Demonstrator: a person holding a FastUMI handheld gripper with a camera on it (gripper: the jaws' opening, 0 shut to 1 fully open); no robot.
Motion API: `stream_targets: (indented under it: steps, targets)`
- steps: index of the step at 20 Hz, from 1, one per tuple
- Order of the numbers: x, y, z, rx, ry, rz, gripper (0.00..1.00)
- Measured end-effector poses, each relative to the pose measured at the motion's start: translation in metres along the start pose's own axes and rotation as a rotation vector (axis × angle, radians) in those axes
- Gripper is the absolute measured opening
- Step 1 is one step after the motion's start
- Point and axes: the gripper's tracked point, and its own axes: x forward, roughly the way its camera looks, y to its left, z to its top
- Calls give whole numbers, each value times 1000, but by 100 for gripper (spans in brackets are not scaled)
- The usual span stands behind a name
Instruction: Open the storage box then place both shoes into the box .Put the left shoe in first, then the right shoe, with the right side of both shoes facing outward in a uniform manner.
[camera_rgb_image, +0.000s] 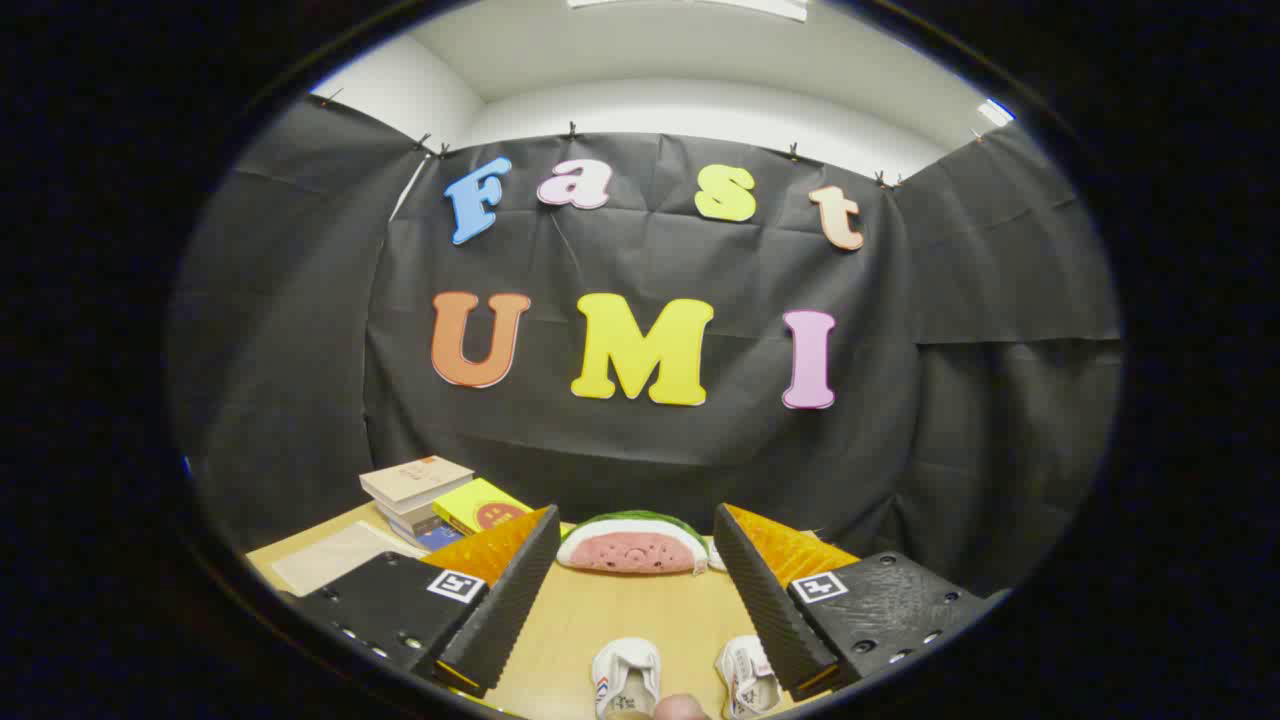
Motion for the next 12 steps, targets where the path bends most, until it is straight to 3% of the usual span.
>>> stream_targets:
  steps: [12]
  targets:
    - [10,21,8,2,27,59,95]
